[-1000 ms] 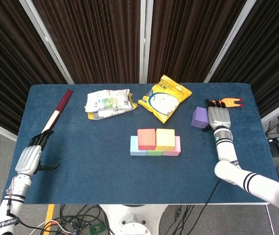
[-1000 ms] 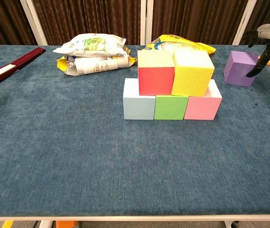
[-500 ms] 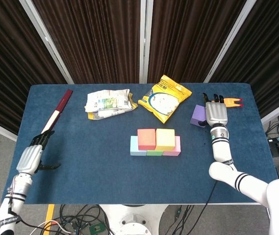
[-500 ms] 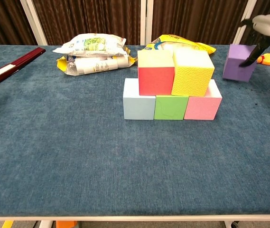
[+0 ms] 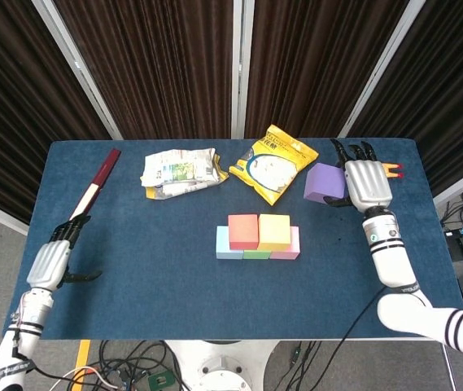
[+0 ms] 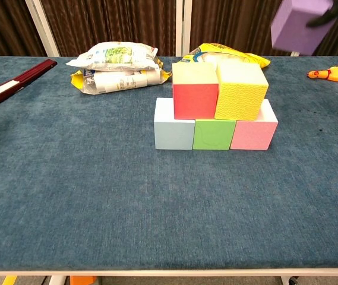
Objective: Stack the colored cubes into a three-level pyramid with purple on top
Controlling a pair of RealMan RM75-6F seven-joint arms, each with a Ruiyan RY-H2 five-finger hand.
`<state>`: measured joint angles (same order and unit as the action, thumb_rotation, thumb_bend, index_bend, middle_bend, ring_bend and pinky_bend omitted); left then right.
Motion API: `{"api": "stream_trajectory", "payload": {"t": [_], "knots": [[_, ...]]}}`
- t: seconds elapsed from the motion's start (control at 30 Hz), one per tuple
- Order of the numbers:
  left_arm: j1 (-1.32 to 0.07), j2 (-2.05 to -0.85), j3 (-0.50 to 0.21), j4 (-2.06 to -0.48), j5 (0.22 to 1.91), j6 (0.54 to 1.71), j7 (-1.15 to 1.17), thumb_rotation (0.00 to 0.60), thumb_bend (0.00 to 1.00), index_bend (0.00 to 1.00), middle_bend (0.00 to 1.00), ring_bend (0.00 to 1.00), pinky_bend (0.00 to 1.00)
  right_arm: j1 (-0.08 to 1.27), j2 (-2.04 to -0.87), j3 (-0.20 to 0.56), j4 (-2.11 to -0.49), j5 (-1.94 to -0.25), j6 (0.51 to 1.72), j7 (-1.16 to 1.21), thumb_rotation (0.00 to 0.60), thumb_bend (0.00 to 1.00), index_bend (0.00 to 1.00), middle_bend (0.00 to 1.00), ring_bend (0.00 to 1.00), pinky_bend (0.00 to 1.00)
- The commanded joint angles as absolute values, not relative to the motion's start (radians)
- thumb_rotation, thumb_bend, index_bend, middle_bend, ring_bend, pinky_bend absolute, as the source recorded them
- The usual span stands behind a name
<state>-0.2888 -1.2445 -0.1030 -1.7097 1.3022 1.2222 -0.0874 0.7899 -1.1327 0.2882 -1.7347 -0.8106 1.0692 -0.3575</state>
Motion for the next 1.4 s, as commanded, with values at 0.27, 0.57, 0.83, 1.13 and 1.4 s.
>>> {"api": "stream_trajectory", "payload": {"t": [0.27,0.57,0.83,1.13,1.4], "knots": [[-0.283,-1.242,-0.100,-1.703,1.353,1.256,-0.111,0.600,0.09,0.02,0.00,0.00,0.01,0.802,-0.914,0.354,-2.042,-0.856,0.913,-0.241,0.600,0.12,0.00,0.57,0.12,0.00],[-0.277,-1.238,-0.092,-1.690,1.379,1.265,-0.150,0.600,0.09,0.02,0.00,0.00,0.01,0.882,-0.958,0.320,-2.052,-0.797,0.878,-0.304,0.600,0.12,0.00,0.57,0.11,0.00],[-0.275,-1.240,-0.091,-1.686,1.383,1.271,-0.155,0.600,0.09,0.02,0.00,0.00,0.01,0.955,-1.007,0.285,-2.046,-0.718,0.895,-0.391,0.600,0.12,0.00,0.57,0.11,0.00],[-0.271,-1.237,-0.089,-1.681,1.383,1.273,-0.167,0.600,0.09,0.02,0.00,0.00,0.01,1.020,-1.048,0.261,-2.012,-0.617,0.929,-0.461,0.600,0.12,0.00,0.57,0.11,0.00],[-0.271,-1.239,-0.087,-1.674,1.384,1.271,-0.174,0.600,0.09,0.02,0.00,0.00,0.01,1.051,-1.051,0.246,-2.006,-0.572,0.929,-0.482,0.600,0.12,0.00,0.56,0.11,0.00]]}}
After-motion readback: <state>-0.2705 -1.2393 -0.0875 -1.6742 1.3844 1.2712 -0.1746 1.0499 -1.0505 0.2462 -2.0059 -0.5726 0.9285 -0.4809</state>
